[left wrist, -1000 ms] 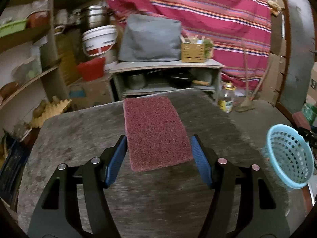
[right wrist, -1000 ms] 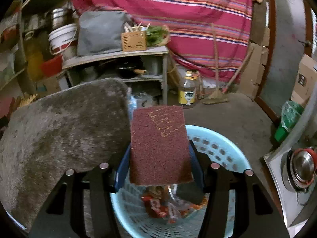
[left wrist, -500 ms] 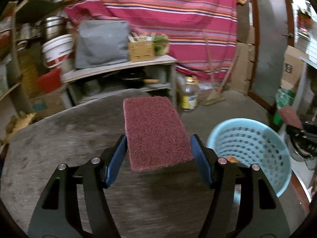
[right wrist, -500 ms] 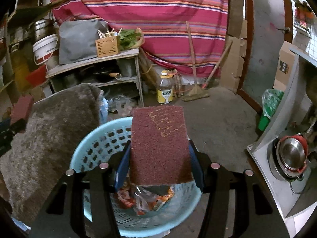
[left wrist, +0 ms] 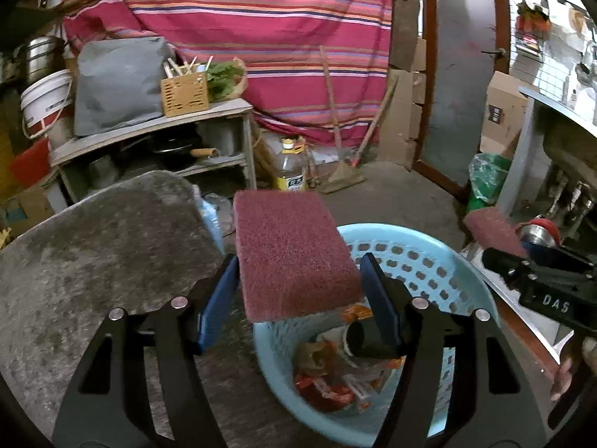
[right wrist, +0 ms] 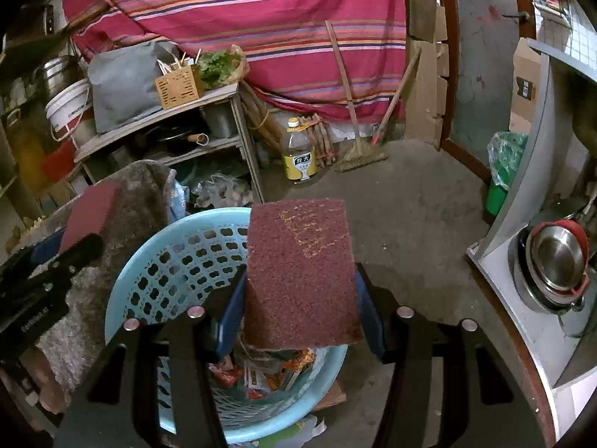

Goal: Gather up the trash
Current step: 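Open both tools over the blue basket to drop the red pads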

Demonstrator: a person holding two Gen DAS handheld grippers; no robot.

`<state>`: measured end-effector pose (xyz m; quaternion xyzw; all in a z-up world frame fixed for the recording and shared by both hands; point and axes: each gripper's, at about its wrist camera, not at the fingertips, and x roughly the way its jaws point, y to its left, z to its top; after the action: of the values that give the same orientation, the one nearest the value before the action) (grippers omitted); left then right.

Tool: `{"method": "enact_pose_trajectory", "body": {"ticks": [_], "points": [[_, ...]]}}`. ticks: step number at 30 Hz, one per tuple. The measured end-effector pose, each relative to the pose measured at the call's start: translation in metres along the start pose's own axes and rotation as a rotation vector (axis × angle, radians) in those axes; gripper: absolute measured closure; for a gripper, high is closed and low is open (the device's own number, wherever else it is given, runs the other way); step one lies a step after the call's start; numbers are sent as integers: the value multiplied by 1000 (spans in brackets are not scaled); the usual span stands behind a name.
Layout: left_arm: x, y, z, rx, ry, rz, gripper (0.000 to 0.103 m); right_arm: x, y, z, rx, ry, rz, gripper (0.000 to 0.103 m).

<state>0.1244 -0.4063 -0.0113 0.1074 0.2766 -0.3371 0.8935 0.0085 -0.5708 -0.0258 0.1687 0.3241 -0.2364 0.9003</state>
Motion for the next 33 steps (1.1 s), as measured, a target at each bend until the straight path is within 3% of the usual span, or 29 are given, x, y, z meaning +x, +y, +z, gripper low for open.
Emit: {"method": "enact_pose_trajectory", "body": {"ticks": [3, 8, 17, 26, 27, 30, 33], "points": [[1, -6, 2, 13, -7, -8, 36, 4, 4, 1, -4, 5, 7, 49], [-15, 6, 1, -3, -37, 18, 16, 9, 11, -1, -9, 17, 16, 49], [-52, 59, -10, -66, -77, 129, 6, 18, 42, -4, -45, 19, 15, 48], [-87, 101, -24, -100, -99, 225, 6, 26, 71, -4, -72, 4, 2, 48], [-91, 105, -26, -104, -103, 235, 6, 26, 74, -4, -70, -4, -2, 46], [-100, 114, -29, -113, -109, 242, 6, 22, 82, -3, -66, -52, -39, 15], [-107, 120, -33, -108, -117, 258, 6, 22, 89, -2, -73, -52, -48, 14]]}}
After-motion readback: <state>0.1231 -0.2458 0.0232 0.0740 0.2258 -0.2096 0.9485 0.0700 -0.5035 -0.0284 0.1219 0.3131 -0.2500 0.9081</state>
